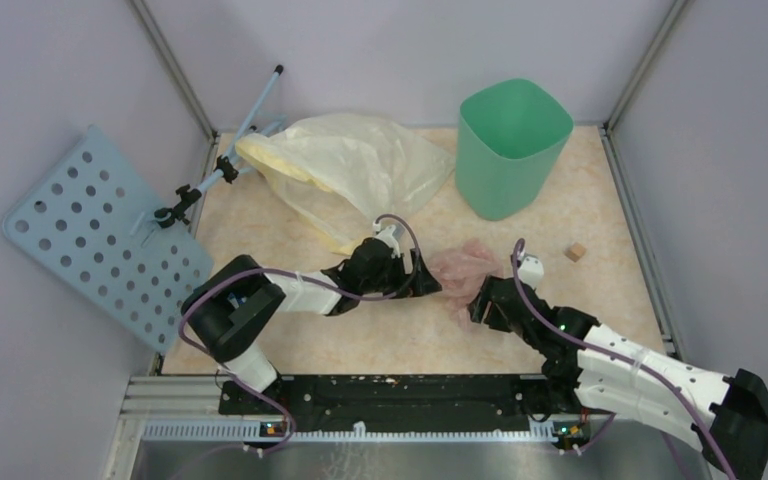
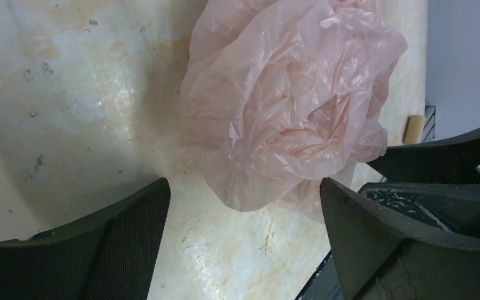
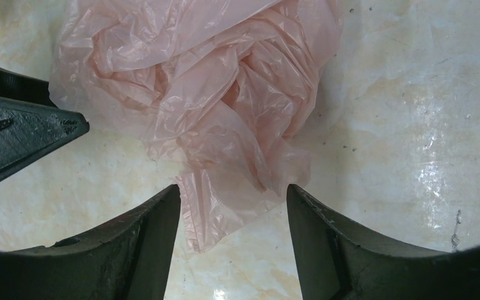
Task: Put the trash bags into the trash bin
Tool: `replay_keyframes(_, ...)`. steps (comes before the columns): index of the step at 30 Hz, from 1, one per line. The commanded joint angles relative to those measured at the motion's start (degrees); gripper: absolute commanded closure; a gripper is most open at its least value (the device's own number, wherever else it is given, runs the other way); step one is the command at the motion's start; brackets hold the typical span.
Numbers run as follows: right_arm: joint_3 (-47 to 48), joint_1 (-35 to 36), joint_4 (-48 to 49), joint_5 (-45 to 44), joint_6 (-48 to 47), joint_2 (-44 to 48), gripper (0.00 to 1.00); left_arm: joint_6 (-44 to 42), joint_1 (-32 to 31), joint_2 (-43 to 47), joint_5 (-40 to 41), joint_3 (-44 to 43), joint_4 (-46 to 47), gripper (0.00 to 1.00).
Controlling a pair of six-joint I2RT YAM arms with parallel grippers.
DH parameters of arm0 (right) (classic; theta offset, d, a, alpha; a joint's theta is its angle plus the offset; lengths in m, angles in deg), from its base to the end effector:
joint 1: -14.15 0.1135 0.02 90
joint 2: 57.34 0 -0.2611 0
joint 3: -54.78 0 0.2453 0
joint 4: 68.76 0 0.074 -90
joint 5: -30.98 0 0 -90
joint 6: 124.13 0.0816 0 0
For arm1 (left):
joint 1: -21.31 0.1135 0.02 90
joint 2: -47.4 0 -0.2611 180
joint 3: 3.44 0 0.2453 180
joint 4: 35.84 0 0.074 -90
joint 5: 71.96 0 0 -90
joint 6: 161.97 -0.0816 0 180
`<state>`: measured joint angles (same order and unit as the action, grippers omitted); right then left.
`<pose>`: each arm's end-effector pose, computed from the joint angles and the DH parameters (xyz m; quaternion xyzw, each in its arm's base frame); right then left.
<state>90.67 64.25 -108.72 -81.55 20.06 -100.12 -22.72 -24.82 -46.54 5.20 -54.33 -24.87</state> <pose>0.1356 0.1135 0.1524 0.1043 0.9089 0.1733 0.3647 0.2276 -0.2629 0.1250 0.0305 0.8706 -0.4217 0.2515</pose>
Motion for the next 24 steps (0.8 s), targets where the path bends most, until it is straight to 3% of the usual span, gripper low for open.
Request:
replay_keyframes(1, -0.46, 0.00, 1.00, -0.21, 0.68, -0.43, 0.37, 2.02, 1.12, -2.36, 0.43, -1.67, 4.86, 0.07)
replay_keyframes(6, -0.97, -0.01, 1.01, -1.78, 1.84, -1.25, 0.36, 3.02, 1.49, -6.52, 1.01, -4.73, 8.81, 0.17)
replay_keyframes(8, -0.92, 0.02, 1.17, -2.14, 2.15, -1.87, 0.36, 2.79, 1.56, -7.97, 1.72, -6.14, 8.41, 0.27)
replay_keyframes(12, -0.47, -0.10, 1.25, -2.60, 2.25, -3.39, 0.36, 1.32, 1.66, -6.39, 3.88, -4.57, 10.12, 0.76)
replay_keyframes(15, -0.54, -0.15, 1.45, -3.59, 1.85, -4.01, 0.36, -0.44, 1.74, -4.19, 4.23, -4.12, 7.69, 0.98)
replay_keyframes(24, 1.85, -1.06, -5.37, -9.25, 4.15, -3.72, 0.35, -1.22, 3.11, 6.79, 1.64, 2.14, 3.96, 1.00)
